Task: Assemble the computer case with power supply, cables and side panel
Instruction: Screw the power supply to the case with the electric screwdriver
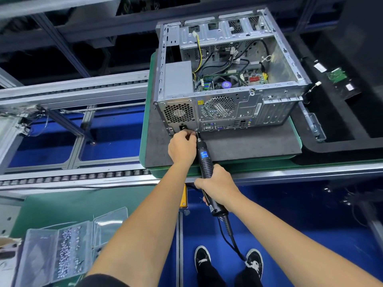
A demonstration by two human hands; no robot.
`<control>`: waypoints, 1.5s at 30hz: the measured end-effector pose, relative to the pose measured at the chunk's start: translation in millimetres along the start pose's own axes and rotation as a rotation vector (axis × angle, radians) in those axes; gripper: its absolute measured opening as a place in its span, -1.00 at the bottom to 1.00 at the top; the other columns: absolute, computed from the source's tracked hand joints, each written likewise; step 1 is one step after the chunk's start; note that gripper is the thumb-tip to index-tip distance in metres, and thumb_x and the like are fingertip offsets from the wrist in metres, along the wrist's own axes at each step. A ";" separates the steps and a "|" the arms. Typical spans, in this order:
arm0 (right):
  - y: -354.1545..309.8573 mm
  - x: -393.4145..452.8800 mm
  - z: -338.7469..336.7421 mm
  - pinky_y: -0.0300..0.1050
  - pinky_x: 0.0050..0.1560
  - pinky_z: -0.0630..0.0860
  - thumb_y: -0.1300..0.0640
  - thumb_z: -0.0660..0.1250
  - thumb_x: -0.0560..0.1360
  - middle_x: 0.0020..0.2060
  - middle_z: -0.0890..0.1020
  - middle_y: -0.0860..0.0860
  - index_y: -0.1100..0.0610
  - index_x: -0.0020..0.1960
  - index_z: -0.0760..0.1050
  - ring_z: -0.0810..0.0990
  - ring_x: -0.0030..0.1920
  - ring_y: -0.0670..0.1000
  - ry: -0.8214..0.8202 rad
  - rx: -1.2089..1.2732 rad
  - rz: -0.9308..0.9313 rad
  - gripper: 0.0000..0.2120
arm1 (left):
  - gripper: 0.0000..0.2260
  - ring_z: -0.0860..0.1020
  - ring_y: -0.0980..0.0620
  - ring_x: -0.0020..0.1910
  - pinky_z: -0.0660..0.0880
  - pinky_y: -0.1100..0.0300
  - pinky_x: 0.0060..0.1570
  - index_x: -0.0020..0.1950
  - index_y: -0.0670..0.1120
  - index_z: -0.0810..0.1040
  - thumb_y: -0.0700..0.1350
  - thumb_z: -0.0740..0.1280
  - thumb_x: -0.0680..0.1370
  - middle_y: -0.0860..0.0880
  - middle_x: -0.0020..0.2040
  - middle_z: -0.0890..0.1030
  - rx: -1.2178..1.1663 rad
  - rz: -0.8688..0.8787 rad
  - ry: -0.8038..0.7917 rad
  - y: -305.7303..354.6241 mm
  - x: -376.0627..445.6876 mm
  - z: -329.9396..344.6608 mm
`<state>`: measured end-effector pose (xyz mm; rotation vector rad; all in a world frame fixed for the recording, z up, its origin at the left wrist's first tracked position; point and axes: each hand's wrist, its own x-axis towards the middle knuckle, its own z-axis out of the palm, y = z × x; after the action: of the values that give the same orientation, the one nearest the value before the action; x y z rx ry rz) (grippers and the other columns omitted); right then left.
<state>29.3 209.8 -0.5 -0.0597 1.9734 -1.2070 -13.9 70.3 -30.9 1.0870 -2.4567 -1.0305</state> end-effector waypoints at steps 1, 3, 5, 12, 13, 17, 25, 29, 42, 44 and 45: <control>0.0 0.0 1.0 -0.16 -0.45 0.50 0.21 0.42 0.42 -0.17 0.53 0.14 0.14 0.02 0.31 0.52 -0.51 0.01 0.001 0.002 0.001 -0.69 | -0.83 0.55 -0.08 -0.12 0.39 0.15 -0.23 0.00 -0.03 0.66 -0.05 0.28 0.57 -0.07 -0.09 0.66 0.006 0.006 0.005 -0.2 -0.3 0.1; 0.0 0.0 2.0 -0.15 -0.44 0.51 0.21 0.42 0.41 -0.16 0.54 0.15 0.15 0.03 0.31 0.53 -0.49 0.03 0.004 0.008 0.005 -0.68 | -0.83 0.55 -0.08 -0.11 0.36 0.15 -0.23 0.01 -0.03 0.66 -0.04 0.28 0.57 -0.07 -0.08 0.67 0.014 0.016 0.012 -0.7 -0.6 0.6; -0.5 -0.1 1.6 -0.15 -0.45 0.51 0.20 0.42 0.42 -0.16 0.54 0.14 0.15 0.04 0.31 0.53 -0.50 0.02 0.000 0.009 0.009 -0.68 | -0.82 0.57 -0.10 -0.07 0.40 0.13 -0.21 0.01 -0.04 0.66 -0.03 0.28 0.57 -0.07 -0.06 0.67 0.022 0.016 0.013 -1.0 -0.9 0.9; -4.0 0.0 -0.6 -0.15 -0.43 0.54 0.19 0.43 0.42 -0.14 0.55 0.14 0.15 0.07 0.32 0.54 -0.48 0.00 -0.014 -0.030 0.003 -0.66 | -0.80 0.56 -0.11 -0.08 0.37 0.14 -0.22 0.01 -0.08 0.64 -0.03 0.27 0.58 -0.09 -0.06 0.66 0.035 0.009 0.032 -0.3 -0.8 2.2; -4.7 0.4 -0.4 -0.14 -0.42 0.54 0.19 0.42 0.42 -0.14 0.55 0.14 0.15 0.07 0.31 0.53 -0.48 0.01 -0.014 -0.031 0.002 -0.66 | -0.79 0.56 -0.11 -0.08 0.37 0.14 -0.22 0.00 -0.09 0.64 -0.02 0.26 0.58 -0.09 -0.07 0.66 0.040 0.007 0.033 -0.2 -0.6 2.5; -6.1 2.3 1.8 -0.11 -0.39 0.52 0.20 0.41 0.42 -0.10 0.54 0.17 0.18 0.08 0.32 0.52 -0.44 0.05 -0.008 -0.007 0.002 -0.66 | -0.77 0.57 -0.13 -0.08 0.37 0.13 -0.22 -0.02 -0.11 0.64 0.00 0.27 0.59 -0.11 -0.09 0.66 0.040 -0.008 0.035 0.9 0.6 2.6; -5.5 3.1 0.3 -0.14 -0.42 0.52 0.20 0.41 0.45 -0.09 0.54 0.15 0.17 0.12 0.31 0.53 -0.47 0.01 -0.014 -0.038 0.002 -0.65 | -0.76 0.56 -0.11 -0.07 0.39 0.13 -0.20 0.03 -0.10 0.63 0.01 0.27 0.59 -0.10 -0.05 0.66 0.034 -0.016 0.034 -0.5 0.6 2.6; -5.4 2.8 0.4 -0.15 -0.44 0.50 0.21 0.41 0.46 -0.10 0.53 0.15 0.17 0.12 0.31 0.52 -0.48 -0.01 -0.015 -0.034 0.004 -0.65 | -0.77 0.56 -0.12 -0.06 0.39 0.12 -0.19 0.02 -0.10 0.63 0.01 0.26 0.59 -0.09 -0.06 0.65 0.025 -0.010 0.034 -1.6 0.1 2.2; -7.0 1.5 -2.1 -0.10 -0.35 0.56 0.20 0.42 0.41 -0.10 0.55 0.16 0.18 0.11 0.33 0.54 -0.43 0.05 -0.020 -0.021 0.023 -0.63 | -0.78 0.55 -0.10 -0.05 0.38 0.13 -0.17 0.02 -0.08 0.62 0.01 0.26 0.59 -0.08 -0.04 0.65 0.007 -0.042 -0.005 0.1 0.4 -0.5; -7.3 1.3 -2.8 -0.11 -0.37 0.55 0.19 0.43 0.41 -0.11 0.55 0.15 0.17 0.10 0.33 0.54 -0.44 0.04 -0.021 -0.024 0.022 -0.64 | -0.79 0.55 -0.09 -0.07 0.39 0.13 -0.18 0.02 -0.07 0.62 0.01 0.26 0.59 -0.07 -0.06 0.65 -0.002 -0.061 -0.025 1.3 1.6 -1.8; -7.5 1.1 -2.9 -0.12 -0.37 0.55 0.19 0.42 0.41 -0.13 0.55 0.14 0.16 0.10 0.33 0.54 -0.45 0.03 -0.021 -0.025 0.023 -0.65 | -0.80 0.55 -0.08 -0.08 0.39 0.13 -0.18 0.01 -0.07 0.62 0.01 0.27 0.58 -0.07 -0.07 0.64 -0.006 -0.072 -0.036 2.2 2.5 -2.7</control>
<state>24.0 207.4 5.2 -0.0621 1.9662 -1.1632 -15.5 68.2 -27.6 1.1729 -2.4576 -1.0865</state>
